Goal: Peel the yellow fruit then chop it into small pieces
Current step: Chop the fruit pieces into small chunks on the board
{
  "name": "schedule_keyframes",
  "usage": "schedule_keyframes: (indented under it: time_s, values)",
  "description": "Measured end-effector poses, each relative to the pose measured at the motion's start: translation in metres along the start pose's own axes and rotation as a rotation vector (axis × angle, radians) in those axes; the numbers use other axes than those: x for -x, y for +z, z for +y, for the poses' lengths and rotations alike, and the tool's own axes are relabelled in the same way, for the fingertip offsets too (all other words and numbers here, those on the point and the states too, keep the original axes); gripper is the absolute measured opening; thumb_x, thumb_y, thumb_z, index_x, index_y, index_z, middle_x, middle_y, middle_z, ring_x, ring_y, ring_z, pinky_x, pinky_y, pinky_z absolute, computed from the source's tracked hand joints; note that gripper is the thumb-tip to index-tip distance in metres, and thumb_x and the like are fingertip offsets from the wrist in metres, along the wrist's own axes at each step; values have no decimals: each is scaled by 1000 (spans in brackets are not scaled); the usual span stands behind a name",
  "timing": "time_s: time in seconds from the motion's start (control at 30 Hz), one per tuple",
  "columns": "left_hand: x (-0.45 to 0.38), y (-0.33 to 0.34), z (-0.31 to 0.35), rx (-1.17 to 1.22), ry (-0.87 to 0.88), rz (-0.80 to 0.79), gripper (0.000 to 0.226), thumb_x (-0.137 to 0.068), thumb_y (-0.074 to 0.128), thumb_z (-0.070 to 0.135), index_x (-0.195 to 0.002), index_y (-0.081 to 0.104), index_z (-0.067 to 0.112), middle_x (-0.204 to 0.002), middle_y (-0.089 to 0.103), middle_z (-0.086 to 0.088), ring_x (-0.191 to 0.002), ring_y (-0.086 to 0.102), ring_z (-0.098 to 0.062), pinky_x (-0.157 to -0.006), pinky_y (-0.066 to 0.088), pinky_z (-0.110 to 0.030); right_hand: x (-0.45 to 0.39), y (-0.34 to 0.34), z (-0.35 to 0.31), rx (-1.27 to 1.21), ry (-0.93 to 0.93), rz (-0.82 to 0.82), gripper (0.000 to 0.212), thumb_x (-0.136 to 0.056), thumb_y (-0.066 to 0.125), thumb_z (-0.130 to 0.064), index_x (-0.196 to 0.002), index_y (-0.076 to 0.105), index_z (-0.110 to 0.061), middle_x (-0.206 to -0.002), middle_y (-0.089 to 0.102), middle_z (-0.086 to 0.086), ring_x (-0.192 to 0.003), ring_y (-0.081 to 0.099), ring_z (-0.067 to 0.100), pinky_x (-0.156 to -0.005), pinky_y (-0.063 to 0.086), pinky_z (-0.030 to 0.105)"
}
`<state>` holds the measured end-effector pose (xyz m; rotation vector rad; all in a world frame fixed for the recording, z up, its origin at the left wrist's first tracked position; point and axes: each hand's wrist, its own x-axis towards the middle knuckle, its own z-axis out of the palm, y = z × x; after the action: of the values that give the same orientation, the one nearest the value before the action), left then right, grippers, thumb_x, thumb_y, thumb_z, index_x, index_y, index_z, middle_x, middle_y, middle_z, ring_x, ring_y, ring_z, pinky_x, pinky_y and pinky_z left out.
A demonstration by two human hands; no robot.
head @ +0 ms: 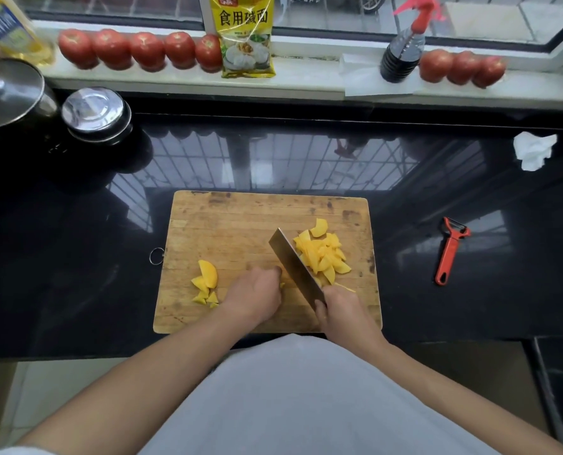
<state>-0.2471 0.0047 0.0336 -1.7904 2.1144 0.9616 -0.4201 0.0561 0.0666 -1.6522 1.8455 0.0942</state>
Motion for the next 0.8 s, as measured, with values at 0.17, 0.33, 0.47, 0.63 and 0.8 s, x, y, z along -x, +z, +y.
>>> schedule_keyframes:
  time_s: [0.17,0.33,0.47,0.63,0.8]
  values:
    - [2,17,10,202,-171,-52,14,-103,46,19,-98,59,16,-104,65,-10,-86,57,-26,-72,46,-36,1,-2,1,29,-43,-3,16,-105,53,-31,-111,63,-20,-96,56,-8,-85,57,9,-69,46,20]
    - [-5,20,16,808,-456,-181,27,-106,40,13,-103,64,3,-83,77,-19,-62,72,-24,-54,58,-30,4,-2,4,69,-102,6,17,-106,50,-29,-110,62,-18,-98,57,-5,-85,55,13,-69,43,23]
    - [-4,22,19,1025,-526,-171,30,-106,39,10,-100,66,-4,-86,77,-23,-59,70,-27,-52,57,-32,10,-4,6,175,-141,-24,18,-106,44,-21,-118,57,-16,-113,61,3,-92,63,27,-75,52,38]
    - [-5,21,19,1090,-550,-170,34,-105,36,5,-98,67,-6,-85,76,-24,-64,72,-31,-60,62,-37,12,-1,7,232,-137,-116,25,-106,40,-20,-125,56,-14,-124,53,5,-95,62,30,-77,52,41]
    - [-6,20,18,1083,-540,-174,34,-102,36,0,-99,69,-8,-80,74,-23,-59,70,-30,-52,59,-34,-12,10,-11,219,-142,-86,20,-104,38,-15,-108,57,-9,-111,57,11,-97,60,34,-69,40,39]
